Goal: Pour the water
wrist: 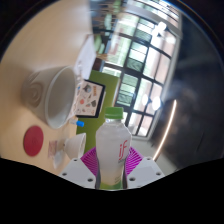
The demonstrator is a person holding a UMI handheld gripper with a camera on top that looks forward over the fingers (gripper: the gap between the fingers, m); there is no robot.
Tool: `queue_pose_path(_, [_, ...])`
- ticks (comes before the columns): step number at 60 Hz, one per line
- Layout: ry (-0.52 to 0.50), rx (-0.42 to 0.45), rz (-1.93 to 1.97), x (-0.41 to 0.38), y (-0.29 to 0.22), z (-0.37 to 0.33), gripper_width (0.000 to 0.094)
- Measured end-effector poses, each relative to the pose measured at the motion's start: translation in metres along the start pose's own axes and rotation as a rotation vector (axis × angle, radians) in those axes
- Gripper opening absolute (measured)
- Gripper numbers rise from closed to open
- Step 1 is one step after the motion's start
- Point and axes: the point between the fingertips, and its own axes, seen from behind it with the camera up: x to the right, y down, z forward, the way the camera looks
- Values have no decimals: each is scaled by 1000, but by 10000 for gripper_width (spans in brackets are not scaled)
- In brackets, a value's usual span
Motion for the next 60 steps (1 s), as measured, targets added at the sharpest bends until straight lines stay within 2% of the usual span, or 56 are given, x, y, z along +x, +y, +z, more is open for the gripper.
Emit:
queue_pose_path(2, [5, -18, 195, 2, 1, -17, 294])
queue_pose_path(5, [-16, -15, 499, -4, 5, 0, 294])
queue_pose_path(6, [-4, -15, 600, -5, 8, -29, 294])
queue_pose_path(10, [-55, -40, 1007, -16, 12, -1, 293])
queue_pose_path(13, [-91, -2, 1275, -27, 11, 11, 294])
queue_pose_path(15, [-82, -5, 1481, -42, 7, 1, 294])
queue_pose_path(16, [-114, -9, 1548, -46, 6, 5, 293])
queue_pose_path(21, [-179, -85, 1779, -80, 15, 14, 294])
queue_pose_path(24, [-190, -85, 1850, -91, 16, 17, 294])
queue_pose_path(25, [-183, -82, 1876, -110, 1, 27, 294])
queue_pose_path(27, [-192, -80, 1887, -105, 13, 20, 293])
queue_pose_path(35, [-258, -126, 1869, -131, 3, 27, 300])
queue_pose_path(37, [-236, -98, 1856, -126, 2, 24, 300])
queue_pose_path(43, [-232, -87, 1776, -124, 2, 16, 303])
queue_pose_path(51, [-225, -107, 1765, -128, 0, 16, 317])
queue_pose_path(55, [-228, -112, 1771, -127, 0, 18, 345])
queue_pose_path(60, [-235, -121, 1764, -126, -2, 16, 455])
